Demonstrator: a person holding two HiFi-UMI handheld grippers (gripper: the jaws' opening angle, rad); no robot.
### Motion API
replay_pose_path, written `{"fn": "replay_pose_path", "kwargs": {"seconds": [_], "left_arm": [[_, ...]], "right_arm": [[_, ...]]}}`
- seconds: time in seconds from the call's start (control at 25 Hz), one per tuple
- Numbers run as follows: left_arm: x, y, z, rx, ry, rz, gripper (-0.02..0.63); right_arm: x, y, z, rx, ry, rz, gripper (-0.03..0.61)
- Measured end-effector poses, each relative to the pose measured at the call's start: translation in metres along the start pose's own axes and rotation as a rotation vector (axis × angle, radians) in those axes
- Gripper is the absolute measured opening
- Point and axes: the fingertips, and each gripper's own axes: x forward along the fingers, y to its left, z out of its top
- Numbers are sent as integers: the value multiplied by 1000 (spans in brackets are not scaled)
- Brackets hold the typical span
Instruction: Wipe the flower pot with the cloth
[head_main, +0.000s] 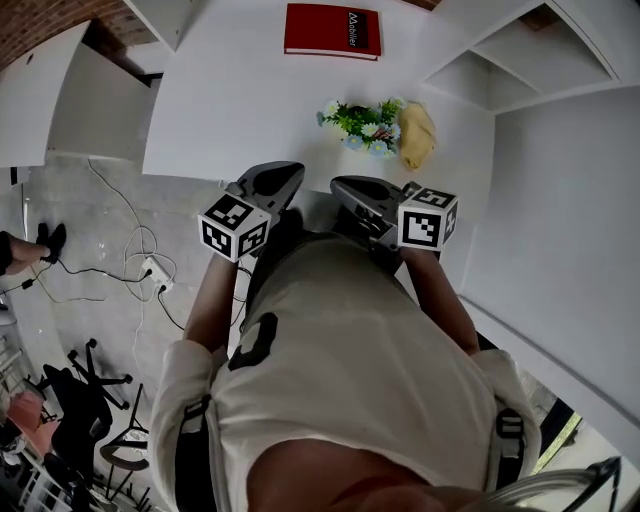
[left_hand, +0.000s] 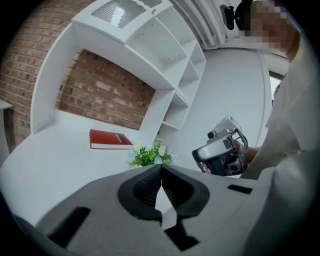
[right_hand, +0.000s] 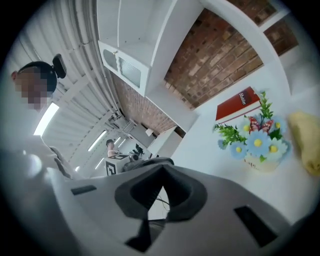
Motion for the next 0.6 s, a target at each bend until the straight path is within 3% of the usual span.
{"fn": "replay_pose_path", "kwargs": {"seconds": [0.28, 0.4, 0.6], "left_arm": [[-35, 12, -18, -37, 16, 14, 20], [-34, 15, -27, -41, 31, 5, 21], [-40, 5, -27, 29, 48, 17, 21]], "right_arm": [[11, 7, -22, 103, -35, -41, 11], [10, 9, -27, 67, -33, -54, 9], [9, 24, -28, -21, -45, -44, 9]]}}
